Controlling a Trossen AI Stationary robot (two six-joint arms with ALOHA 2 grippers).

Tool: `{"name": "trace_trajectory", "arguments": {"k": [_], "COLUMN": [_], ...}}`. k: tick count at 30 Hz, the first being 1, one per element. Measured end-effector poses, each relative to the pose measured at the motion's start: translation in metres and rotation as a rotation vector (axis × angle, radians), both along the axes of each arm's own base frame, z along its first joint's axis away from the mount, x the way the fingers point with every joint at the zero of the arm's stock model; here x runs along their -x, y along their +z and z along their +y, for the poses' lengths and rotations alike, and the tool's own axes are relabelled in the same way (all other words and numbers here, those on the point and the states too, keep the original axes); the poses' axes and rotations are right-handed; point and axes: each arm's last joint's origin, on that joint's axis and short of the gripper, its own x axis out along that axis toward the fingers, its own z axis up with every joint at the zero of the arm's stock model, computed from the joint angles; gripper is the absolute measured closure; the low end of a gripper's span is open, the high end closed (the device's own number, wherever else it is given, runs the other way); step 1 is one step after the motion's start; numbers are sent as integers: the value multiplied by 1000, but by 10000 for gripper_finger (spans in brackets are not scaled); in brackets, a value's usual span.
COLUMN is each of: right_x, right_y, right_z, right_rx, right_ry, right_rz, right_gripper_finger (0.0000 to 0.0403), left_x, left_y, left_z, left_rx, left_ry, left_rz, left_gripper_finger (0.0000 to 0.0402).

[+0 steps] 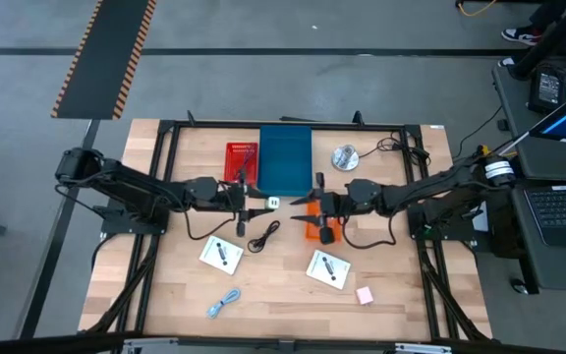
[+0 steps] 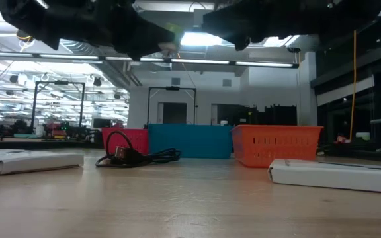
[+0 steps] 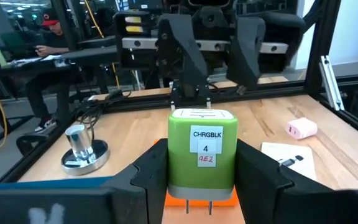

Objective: Pick and place items into bin
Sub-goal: Put the green charger adapter into the orange bin

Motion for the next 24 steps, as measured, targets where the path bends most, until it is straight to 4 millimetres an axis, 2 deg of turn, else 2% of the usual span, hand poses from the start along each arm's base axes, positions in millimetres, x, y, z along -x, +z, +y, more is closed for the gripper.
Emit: {"name": "trace_trajectory", "arguments": {"k": [5,10,24], "right_x": [-5,-5,-5], "right_y": [-4,-6,-4], "right_z": [0,-1,-2], "right_rx": [1,4,48], "right_ry": [-2,-38,-75], "right_rz": [-26,-21,-36], "right_gripper_finger": [206,183,181], "left_x": [-15,-27,-31], "left_y": [4,4,6], "left_z": [-1,-2,-3], "left_rx": [-10,-23,-25], "left_ry": [-2,-19,-1], "left_rz": [1,13,12], "left_gripper_finger": [260,260,260]}}
